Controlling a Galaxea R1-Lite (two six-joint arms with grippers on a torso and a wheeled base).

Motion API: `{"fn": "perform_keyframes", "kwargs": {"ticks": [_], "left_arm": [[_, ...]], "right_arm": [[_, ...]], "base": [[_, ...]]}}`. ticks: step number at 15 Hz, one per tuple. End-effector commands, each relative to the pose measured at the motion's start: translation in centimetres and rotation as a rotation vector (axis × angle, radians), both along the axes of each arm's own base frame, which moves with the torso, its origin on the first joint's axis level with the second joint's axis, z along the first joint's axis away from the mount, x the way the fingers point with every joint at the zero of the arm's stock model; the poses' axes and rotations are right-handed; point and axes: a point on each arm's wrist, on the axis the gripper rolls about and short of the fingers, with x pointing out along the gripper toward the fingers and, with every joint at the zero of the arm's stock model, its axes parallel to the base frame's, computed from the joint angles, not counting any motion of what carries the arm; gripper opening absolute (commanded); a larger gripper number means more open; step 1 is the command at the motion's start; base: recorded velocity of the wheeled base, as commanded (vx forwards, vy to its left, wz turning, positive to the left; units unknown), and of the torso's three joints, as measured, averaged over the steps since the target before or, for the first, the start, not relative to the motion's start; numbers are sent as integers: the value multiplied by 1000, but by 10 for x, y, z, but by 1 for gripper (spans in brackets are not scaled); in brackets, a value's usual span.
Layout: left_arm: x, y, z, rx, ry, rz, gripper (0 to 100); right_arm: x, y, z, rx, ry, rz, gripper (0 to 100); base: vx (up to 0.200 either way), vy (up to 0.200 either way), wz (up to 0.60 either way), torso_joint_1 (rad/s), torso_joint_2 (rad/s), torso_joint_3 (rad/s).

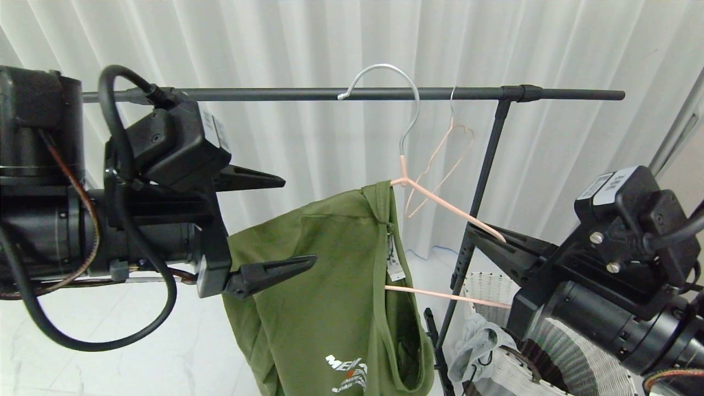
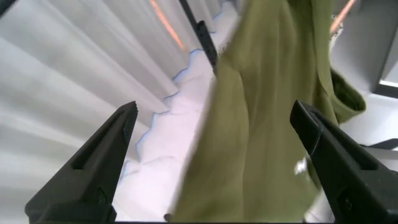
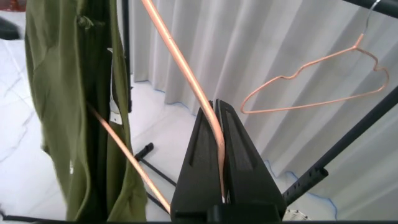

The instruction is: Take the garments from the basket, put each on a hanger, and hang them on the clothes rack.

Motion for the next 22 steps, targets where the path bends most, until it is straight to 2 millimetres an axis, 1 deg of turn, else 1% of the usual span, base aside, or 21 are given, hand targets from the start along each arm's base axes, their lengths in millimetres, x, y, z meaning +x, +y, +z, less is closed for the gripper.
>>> {"fn": "perform_keyframes", "kwargs": {"ticks": [1, 6, 7, 17, 18, 20, 22], "left_arm": [[14, -7, -7, 15, 34, -6, 100], [21, -15, -15, 22, 68, -38, 100], [22, -15, -16, 25, 74, -38, 0], [21, -14, -18, 31, 75, -25, 0], [21, -13, -18, 34, 70, -16, 0], [23, -13, -16, 29, 25, 23, 0], [28, -14, -19, 22, -50, 101, 0]], "right_arm": [[-1, 3, -2, -8, 3, 13, 0], [-2, 6, -1, -8, 1, 19, 0], [-2, 6, -1, -8, 1, 19, 0], [0, 8, 3, -1, -27, 10, 0], [0, 8, 3, -9, -32, 10, 100], [0, 8, 3, -14, -35, 8, 100], [2, 6, 4, -15, -42, -8, 100]], "base": [[0, 0, 0, 0, 0, 0], [0, 0, 0, 0, 0, 0], [0, 0, 0, 0, 0, 0], [0, 0, 0, 0, 0, 0], [0, 0, 0, 0, 0, 0], [0, 0, 0, 0, 0, 0], [0, 0, 0, 0, 0, 0]]}}
